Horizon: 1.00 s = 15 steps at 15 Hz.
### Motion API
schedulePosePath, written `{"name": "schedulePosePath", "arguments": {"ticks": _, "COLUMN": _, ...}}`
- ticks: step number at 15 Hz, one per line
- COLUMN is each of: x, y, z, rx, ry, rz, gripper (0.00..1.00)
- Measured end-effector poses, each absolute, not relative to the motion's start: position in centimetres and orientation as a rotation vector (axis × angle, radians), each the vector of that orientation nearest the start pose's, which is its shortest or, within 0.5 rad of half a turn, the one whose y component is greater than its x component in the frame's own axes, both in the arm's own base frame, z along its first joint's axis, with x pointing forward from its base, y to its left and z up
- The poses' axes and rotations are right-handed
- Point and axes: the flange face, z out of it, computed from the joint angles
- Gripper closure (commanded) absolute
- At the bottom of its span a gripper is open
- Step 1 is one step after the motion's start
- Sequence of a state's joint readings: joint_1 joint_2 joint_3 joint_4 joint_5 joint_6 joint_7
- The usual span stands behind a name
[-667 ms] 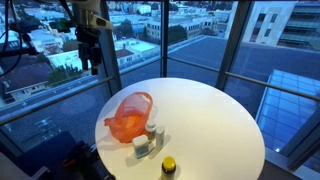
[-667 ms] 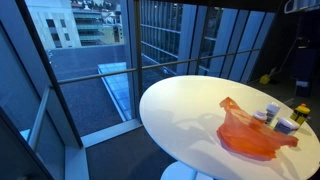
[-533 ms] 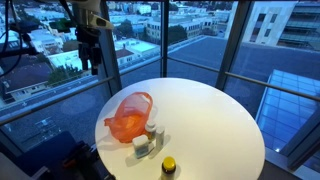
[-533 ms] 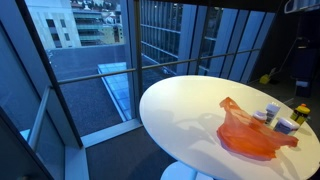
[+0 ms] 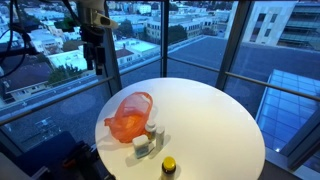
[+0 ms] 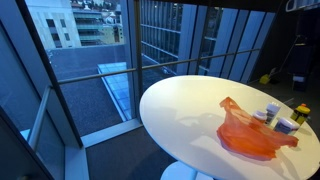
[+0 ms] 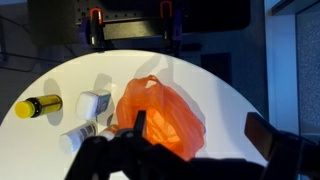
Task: Put the white lotion bottle in the plastic bag
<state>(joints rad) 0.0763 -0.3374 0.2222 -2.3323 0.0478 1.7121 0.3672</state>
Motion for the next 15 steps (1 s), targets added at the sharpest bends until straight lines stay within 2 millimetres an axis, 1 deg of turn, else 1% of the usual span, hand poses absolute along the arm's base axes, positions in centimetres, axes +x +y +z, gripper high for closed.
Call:
{"name": "schedulePosePath", "arguments": {"ticks": 3, "x": 40.3, "y": 9.9, "z": 44.6, "rx": -3.235, "ry": 0.277, "rz": 0.403, "gripper": 0.0}}
{"name": "schedulePosePath", "arguments": {"ticks": 8, "x": 41.9, "y": 3.4, "z": 44.0, "rx": -3.205, "ry": 0.525, "rz": 0.368, "gripper": 0.0}}
{"name": "schedulePosePath", "arguments": {"ticks": 11, "x": 42.7, "y": -0.5, "z": 42.7, "rx": -3.175, "ry": 0.641, "rz": 0.33, "gripper": 0.0}}
{"name": "schedulePosePath", "arguments": {"ticks": 15, "x": 43.2, "y": -5.4, "z": 40.2, "rx": -3.158, "ry": 0.764, "rz": 0.275, "gripper": 0.0}}
